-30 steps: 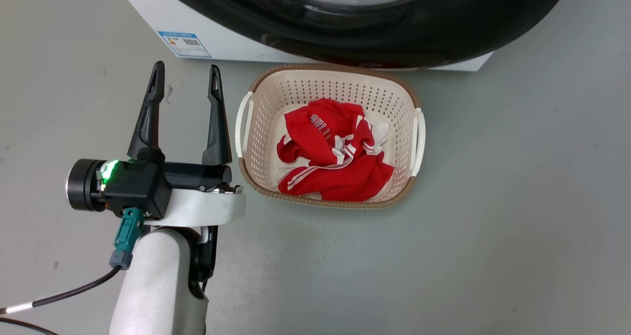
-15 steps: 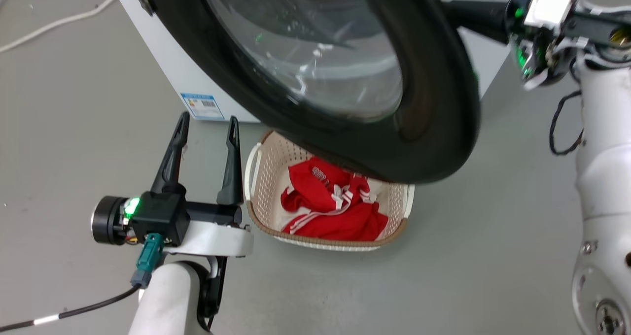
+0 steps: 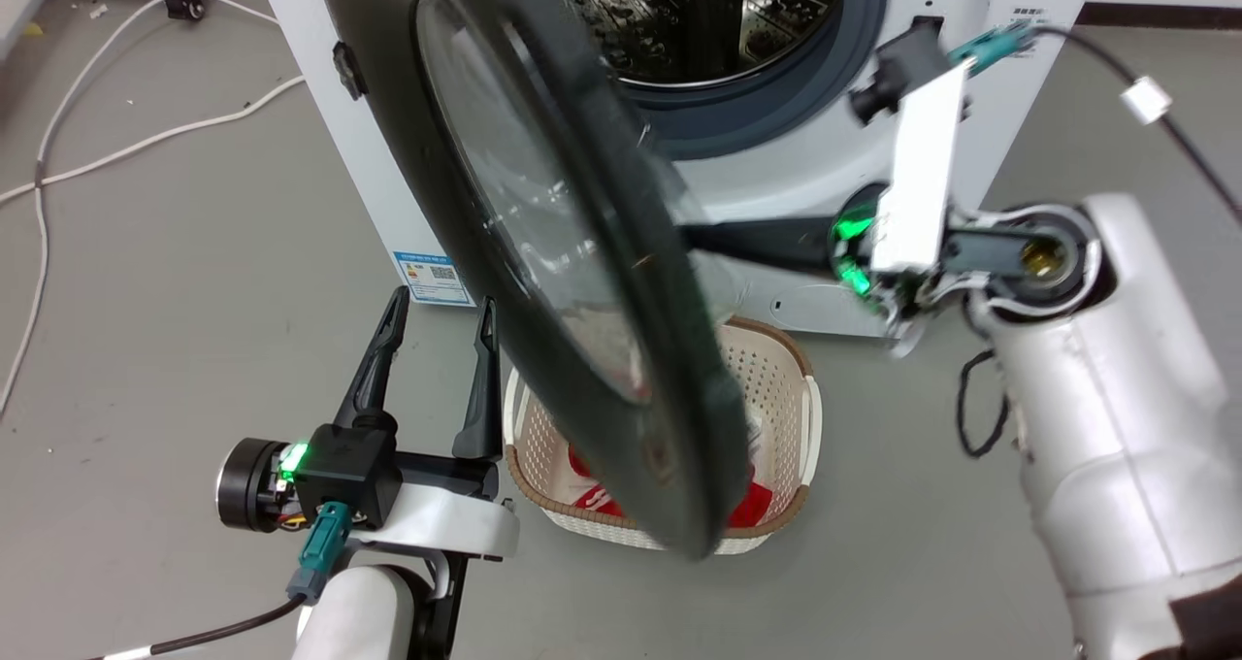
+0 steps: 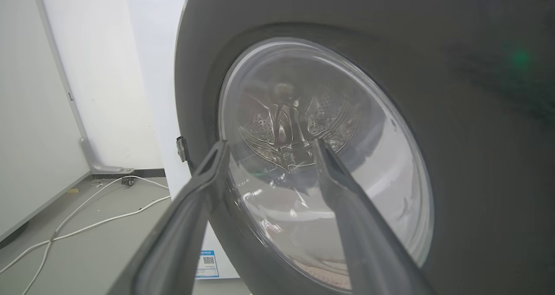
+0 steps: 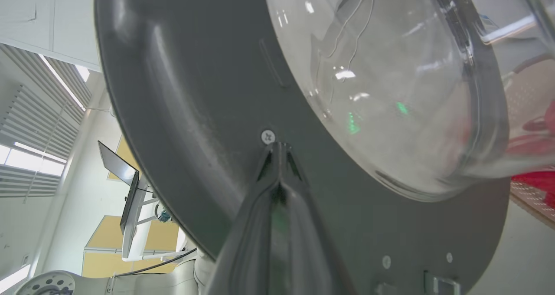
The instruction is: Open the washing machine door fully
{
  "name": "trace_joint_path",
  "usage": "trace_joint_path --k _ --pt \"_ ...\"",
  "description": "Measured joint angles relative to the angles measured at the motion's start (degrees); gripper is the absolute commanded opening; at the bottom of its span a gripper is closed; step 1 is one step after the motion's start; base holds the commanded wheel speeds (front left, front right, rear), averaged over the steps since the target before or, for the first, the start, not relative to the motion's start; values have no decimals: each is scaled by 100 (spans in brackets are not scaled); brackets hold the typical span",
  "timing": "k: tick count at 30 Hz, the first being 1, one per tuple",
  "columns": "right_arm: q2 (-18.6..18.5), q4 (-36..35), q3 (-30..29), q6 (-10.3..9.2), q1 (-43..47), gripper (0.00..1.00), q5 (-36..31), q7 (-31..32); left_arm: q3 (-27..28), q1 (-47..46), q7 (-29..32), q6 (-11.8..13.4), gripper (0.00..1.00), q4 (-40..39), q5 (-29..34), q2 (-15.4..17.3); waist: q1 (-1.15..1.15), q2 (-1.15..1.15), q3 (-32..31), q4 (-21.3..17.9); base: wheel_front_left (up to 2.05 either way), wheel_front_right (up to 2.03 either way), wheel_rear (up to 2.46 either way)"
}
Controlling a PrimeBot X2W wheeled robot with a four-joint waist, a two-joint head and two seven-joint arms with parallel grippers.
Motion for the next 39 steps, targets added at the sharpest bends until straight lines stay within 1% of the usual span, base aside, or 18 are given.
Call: trace_joint_path --k 5,11,14,18,22,23,24,26,29,32,36,39 --pt "15 -298 676 0 342 0 409 -383 -68 37 0 -2 100 43 -54 0 0 0 -94 62 0 0 0" --pt "15 -400 1022 0 450 0 620 -887 -107 65 0 25 100 59 -67 0 0 0 -172 98 0 0 0" --pt "21 -672 972 0 546 0 595 -1413 -98 127 0 31 100 58 -69 0 0 0 -203 79 0 0 0" --pt "11 -1172 558 0 907 0 481 -2394 -56 164 0 51 100 52 -101 0 0 0 -223 41 0 0 0" --pt "-63 -1761 101 0 1534 0 310 -3355 23 213 0 79 100 42 -100 0 0 0 -241 -23 0 0 0" --pt "-81 -1887 4 0 1708 15 220 -3613 47 235 0 82 100 33 -100 0 0 0 -244 -49 0 0 0" --pt "-101 -2011 -112 0 1881 38 152 -3871 73 262 0 83 100 32 -100 1 0 0 -252 -75 0 0 0" --pt "-122 -2229 -333 0 2242 100 56 -4325 114 299 0 83 100 35 -99 -1 0 0 -277 -114 0 0 0" --pt "-131 -2506 -602 0 2827 100 -214 -5015 152 333 0 81 100 49 -91 0 0 0 -320 -170 0 0 0" --pt "-126 -2637 -904 0 3410 100 -539 -5680 182 389 0 77 100 64 -90 0 0 0 -372 -210 0 0 0" --pt "-107 -2651 -1234 0 3982 100 -1322 -6488 242 398 0 74 100 77 -90 0 0 0 -419 -272 0 0 0" --pt "-73 -2638 -1458 0 4272 100 -1935 -6937 302 409 0 68 100 82 -67 0 0 0 -449 -329 0 0 0"
